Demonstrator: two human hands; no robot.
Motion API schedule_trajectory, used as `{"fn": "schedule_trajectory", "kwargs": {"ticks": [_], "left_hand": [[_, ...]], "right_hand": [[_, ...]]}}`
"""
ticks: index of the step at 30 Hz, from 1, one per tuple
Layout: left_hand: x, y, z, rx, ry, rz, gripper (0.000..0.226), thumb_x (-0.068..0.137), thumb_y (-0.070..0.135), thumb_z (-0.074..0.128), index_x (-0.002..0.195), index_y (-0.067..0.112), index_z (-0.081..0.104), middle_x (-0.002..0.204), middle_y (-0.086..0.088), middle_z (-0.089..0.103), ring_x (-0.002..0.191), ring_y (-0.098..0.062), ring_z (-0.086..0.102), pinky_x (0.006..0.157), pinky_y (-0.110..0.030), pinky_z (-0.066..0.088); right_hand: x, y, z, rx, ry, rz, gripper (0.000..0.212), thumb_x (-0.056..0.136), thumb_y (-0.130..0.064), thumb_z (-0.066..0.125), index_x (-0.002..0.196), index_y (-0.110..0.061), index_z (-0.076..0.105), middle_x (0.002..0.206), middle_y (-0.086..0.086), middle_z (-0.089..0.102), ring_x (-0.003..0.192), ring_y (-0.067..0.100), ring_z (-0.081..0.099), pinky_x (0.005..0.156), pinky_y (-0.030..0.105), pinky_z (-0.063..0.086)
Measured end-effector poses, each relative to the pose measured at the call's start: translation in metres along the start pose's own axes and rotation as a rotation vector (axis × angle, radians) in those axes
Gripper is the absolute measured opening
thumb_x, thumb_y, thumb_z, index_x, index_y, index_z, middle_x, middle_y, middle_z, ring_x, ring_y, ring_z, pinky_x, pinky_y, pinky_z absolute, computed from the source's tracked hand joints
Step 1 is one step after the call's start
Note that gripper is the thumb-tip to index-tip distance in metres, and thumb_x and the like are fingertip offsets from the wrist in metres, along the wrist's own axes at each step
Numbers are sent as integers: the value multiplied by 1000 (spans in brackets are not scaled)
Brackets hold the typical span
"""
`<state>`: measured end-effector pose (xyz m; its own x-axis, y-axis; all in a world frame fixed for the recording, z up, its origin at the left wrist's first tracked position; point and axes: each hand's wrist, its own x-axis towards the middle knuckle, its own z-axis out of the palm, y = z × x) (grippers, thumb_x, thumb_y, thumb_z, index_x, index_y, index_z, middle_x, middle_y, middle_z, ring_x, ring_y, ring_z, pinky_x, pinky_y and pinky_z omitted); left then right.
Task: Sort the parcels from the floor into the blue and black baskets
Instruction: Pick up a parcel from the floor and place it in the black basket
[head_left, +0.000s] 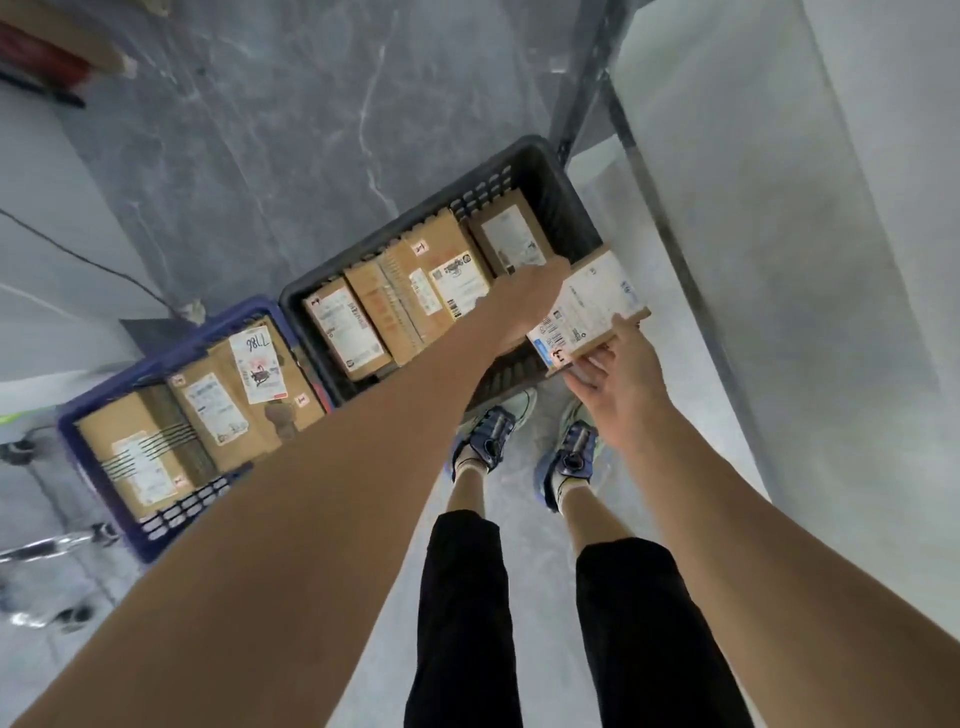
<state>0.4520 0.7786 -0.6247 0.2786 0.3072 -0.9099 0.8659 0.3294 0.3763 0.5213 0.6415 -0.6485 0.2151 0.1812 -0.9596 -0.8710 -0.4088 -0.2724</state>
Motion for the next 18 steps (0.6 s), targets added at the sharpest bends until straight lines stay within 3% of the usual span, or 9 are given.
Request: {"fn": "schedule_trajectory", "kwargs": {"ticks": [2,3,5,6,10,12,13,16,18], "left_hand": [[32,-5,-5,102,-28,6,68,93,53,24,121,3,60,118,-23,66,97,-33,59,100,-50,41],[45,-6,-9,144,-57,19,65,98,51,23,116,1,61,102,-20,65,86,-28,53,94,-47,42],[72,-7,-12,221,-109,67,56,107,45,20,85,9,56,74,-6,49,67,-19,41,73,-35,41],[83,-7,-11,255,-136,79,53,109,43,18,79,15,50,71,-4,47,63,-18,40,67,-33,38],[122,-11,-5,408,-247,116,56,108,47,15,104,17,63,92,-6,61,83,-24,60,82,-38,47],[136,-15,-4,435,-251,114,62,109,46,17,119,8,65,95,-17,63,87,-24,61,84,-39,44],[144,-17,-3,424,-259,112,63,110,46,17,125,3,61,109,-24,64,98,-26,63,89,-40,43],[166,-25,-3,382,-283,89,63,110,48,17,145,7,50,149,-26,47,129,-29,54,107,-41,37],[178,-28,-5,404,-269,86,63,112,45,19,152,2,42,157,-23,42,145,-36,40,116,-41,31]], "right_hand": [[31,5,4,20,27,16,48,108,-34,52,149,-10,49,133,14,67,125,26,64,118,49,42],[44,8,6,22,41,23,45,107,-31,53,147,-9,50,132,14,67,125,26,64,119,49,42],[65,13,8,22,68,36,43,106,-25,53,146,-9,51,132,13,67,125,25,63,119,49,42],[74,14,8,19,82,44,43,105,-23,54,146,-9,51,133,13,67,126,25,62,119,49,41],[102,22,9,14,121,79,42,102,-16,54,143,-11,51,131,13,66,129,26,59,121,48,39],[111,25,12,16,116,94,41,101,-13,54,142,-13,52,130,12,67,130,26,59,121,47,36],[116,27,14,20,117,99,42,101,-12,53,143,-13,51,129,12,67,130,26,58,121,47,35],[127,28,22,47,132,117,45,100,-11,55,144,-13,50,122,12,69,122,26,61,119,51,36],[135,29,27,49,145,132,40,99,-11,55,138,-14,51,120,14,68,119,28,62,119,53,38]]}}
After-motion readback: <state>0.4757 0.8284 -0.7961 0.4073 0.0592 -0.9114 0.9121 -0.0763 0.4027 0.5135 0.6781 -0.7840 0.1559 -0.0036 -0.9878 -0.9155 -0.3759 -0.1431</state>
